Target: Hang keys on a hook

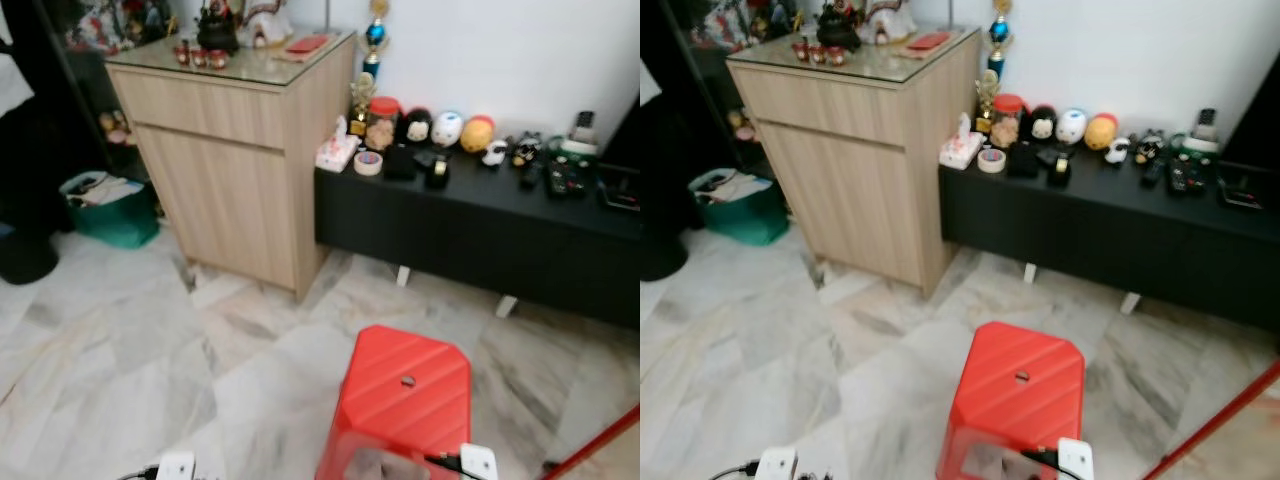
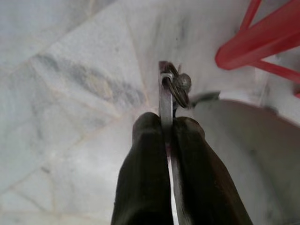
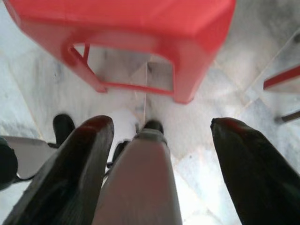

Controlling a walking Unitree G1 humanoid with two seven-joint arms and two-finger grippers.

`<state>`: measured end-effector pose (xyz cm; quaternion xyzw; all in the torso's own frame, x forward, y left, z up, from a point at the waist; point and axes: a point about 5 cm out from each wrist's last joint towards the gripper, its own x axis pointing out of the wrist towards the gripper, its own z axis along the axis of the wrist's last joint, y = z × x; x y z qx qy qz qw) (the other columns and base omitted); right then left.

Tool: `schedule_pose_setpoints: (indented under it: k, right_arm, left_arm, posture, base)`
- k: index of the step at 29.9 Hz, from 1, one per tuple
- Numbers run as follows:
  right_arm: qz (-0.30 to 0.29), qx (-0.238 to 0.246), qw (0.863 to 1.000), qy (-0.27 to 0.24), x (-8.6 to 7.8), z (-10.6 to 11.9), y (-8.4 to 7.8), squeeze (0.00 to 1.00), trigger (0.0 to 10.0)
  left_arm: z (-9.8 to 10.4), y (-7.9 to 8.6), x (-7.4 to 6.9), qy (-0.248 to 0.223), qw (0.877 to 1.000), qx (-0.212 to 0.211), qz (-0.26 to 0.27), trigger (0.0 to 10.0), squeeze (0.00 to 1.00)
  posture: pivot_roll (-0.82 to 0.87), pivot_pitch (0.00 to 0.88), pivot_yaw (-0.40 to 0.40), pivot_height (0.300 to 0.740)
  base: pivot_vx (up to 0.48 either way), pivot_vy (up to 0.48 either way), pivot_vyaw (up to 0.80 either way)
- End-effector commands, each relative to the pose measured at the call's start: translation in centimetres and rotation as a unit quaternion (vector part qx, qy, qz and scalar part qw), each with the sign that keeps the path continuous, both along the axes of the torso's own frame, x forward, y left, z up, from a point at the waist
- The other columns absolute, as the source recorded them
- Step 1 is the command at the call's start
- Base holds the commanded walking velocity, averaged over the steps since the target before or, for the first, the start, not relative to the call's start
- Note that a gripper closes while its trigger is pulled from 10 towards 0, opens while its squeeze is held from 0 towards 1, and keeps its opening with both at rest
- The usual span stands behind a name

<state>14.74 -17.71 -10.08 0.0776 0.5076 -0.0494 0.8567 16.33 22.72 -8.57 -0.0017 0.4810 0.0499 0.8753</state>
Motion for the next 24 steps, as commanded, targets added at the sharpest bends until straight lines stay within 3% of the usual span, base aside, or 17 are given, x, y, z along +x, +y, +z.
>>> schedule_pose_setpoints:
  k: [1,24]
  right_arm:
    - [-0.003,-0.007,1.0,-0.006,0.4,0.2,-0.6,0.0,10.0]
    - [0.002,-0.005,1.0,-0.012,1.5,0.5,0.6,0.0,10.0]
  left_arm:
    - [-0.4,-0.3,-0.8,0.014,1.0,-0.005,0.0,10.0,0.0]
    - [-0.4,-0.4,-0.8,0.012,1.0,-0.011,0.003,10.0,0.0]
  posture:
    - [0.03,0.0,-0.003,0.723]
    - [0.03,0.009,-0.009,0.723]
  base:
    - [-0.262,0.0,0.0]
    - [-0.263,0.0,0.0]
